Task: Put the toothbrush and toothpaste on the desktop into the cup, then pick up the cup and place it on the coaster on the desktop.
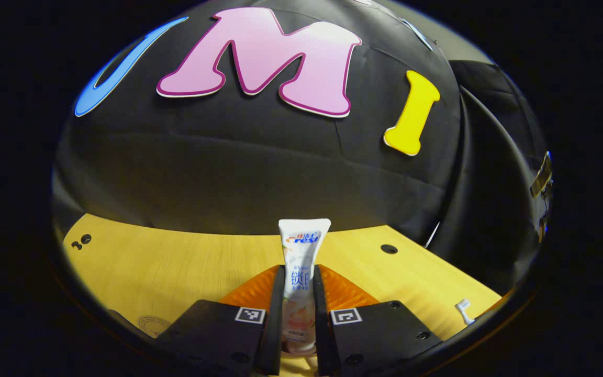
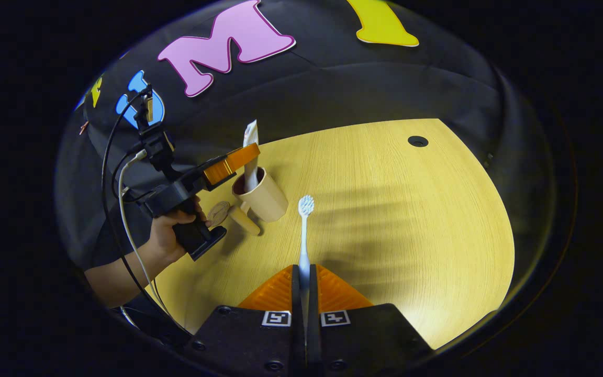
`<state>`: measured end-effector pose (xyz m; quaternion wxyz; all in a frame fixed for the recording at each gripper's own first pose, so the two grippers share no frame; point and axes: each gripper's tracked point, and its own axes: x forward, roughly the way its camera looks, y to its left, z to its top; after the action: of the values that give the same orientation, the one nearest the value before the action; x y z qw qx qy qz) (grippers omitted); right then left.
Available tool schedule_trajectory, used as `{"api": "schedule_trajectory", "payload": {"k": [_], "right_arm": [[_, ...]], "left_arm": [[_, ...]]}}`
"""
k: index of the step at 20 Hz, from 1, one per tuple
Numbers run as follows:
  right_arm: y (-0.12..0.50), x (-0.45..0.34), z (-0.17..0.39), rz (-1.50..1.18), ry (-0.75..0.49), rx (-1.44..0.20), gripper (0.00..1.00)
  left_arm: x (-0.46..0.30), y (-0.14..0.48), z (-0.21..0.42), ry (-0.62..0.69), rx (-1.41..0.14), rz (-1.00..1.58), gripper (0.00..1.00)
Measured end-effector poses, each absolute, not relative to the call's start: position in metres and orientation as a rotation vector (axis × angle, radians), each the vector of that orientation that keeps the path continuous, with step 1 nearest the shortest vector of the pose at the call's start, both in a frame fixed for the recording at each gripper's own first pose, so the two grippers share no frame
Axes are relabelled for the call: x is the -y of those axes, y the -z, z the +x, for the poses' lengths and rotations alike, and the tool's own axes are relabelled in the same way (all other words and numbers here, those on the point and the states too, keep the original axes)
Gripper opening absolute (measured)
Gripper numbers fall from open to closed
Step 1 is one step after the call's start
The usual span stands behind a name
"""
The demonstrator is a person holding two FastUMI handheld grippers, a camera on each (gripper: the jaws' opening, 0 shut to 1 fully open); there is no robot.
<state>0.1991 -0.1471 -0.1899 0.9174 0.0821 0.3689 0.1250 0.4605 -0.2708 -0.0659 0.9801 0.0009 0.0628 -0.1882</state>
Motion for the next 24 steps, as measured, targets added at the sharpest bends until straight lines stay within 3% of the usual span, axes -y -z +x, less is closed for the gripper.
{"api": "schedule_trajectory", "payload": {"k": [5, 12, 24], "right_arm": [[0.176, 0.131, 0.208, 0.181, -0.285, -0.717, 0.06], [0.119, 0.099, 0.251, 0.185, -0.345, -0.538, 0.06], [0.061, 0.048, 0.353, 0.349, -0.383, -0.255, 0.06]], "left_arm": [[0.253, 0.049, 0.427, 0.329, -0.114, 0.008, 1.00], [0.203, 0.020, 0.337, 0.215, -0.076, -0.055, 0.98], [0.130, 0.059, 0.234, 0.031, -0.185, -0.152, 0.98]]}}
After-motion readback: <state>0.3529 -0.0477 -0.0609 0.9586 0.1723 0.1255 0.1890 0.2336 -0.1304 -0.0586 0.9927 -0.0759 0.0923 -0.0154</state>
